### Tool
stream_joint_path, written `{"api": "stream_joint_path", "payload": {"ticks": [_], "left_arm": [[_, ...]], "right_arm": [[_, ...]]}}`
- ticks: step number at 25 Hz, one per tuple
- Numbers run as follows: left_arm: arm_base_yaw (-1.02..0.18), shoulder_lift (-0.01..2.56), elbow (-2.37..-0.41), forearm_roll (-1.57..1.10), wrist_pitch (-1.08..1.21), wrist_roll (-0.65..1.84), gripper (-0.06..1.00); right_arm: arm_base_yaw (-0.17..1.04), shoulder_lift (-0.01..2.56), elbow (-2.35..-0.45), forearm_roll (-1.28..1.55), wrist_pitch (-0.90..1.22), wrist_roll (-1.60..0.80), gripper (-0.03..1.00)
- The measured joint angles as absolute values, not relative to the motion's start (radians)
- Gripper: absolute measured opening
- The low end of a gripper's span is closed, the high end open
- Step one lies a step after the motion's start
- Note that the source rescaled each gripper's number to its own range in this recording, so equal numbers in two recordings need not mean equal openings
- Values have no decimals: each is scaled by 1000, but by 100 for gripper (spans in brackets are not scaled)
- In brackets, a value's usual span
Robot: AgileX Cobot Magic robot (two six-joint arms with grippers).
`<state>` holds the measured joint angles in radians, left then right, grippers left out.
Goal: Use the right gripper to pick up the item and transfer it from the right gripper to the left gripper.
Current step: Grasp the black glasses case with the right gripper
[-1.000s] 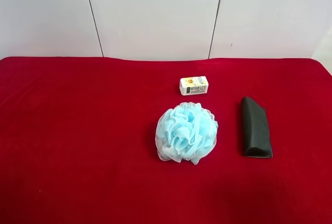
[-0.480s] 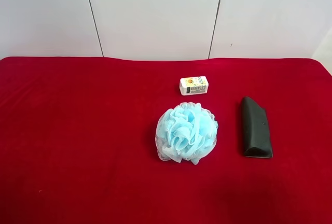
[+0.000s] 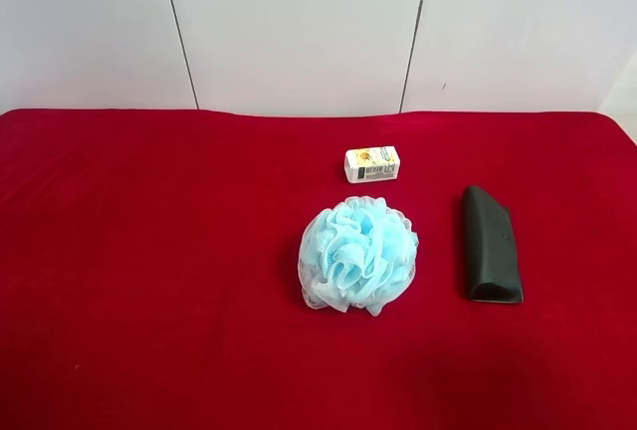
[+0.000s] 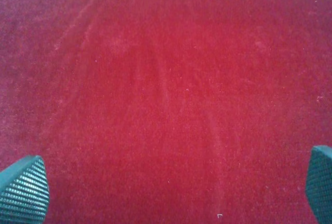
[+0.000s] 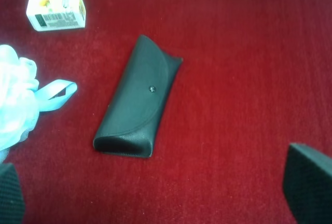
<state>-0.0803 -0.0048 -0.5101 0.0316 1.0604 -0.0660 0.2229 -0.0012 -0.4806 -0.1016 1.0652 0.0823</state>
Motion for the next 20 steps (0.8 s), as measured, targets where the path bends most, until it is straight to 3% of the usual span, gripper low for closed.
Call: {"api": "stream_joint_path", "payload": {"ticks": [13,20], "left_arm": [[-80,-5,-510,32,1060,-66,100],[-80,-5,-510,32,1060,-66,100]], "right_arm": [[223,-2,-483,-102,1064,82,99],[223,113,-613,-82,1036,82,99]]}}
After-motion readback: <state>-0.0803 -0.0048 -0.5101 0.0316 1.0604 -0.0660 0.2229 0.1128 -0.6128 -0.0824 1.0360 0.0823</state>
